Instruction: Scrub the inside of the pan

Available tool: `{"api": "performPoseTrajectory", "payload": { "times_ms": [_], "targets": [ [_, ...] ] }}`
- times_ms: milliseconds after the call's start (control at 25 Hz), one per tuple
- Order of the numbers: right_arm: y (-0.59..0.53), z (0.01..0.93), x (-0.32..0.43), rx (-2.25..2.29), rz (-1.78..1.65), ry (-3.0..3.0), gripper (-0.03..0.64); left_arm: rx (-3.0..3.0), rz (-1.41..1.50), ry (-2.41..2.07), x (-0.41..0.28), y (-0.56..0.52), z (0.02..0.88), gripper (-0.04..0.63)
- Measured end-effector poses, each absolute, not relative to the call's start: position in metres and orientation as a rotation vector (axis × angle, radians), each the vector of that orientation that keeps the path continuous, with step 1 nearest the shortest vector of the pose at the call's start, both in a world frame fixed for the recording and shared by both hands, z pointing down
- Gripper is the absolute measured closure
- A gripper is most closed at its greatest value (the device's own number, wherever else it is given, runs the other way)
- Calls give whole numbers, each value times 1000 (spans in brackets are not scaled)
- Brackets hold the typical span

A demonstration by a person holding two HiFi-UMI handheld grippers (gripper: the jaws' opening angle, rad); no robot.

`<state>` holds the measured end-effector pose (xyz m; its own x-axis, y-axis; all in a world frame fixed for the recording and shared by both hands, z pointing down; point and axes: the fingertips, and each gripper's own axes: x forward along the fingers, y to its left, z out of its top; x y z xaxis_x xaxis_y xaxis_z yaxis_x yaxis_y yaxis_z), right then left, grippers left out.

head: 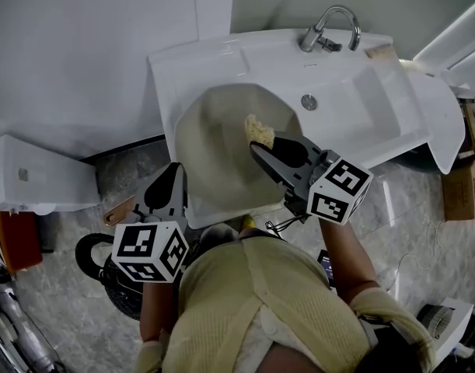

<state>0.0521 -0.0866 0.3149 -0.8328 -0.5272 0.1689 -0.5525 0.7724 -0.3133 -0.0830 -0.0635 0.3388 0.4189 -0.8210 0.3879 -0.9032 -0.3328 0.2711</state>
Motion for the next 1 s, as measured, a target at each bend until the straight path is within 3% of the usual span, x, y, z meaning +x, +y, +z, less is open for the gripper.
{"api": "performPoseTrajectory", "payload": {
  "times_ms": [1000],
  "targets": [
    [-100, 352, 77, 1189, 585, -2635, 540, 2170, 279, -1703, -96, -70, 342, 520]
  ]
}}
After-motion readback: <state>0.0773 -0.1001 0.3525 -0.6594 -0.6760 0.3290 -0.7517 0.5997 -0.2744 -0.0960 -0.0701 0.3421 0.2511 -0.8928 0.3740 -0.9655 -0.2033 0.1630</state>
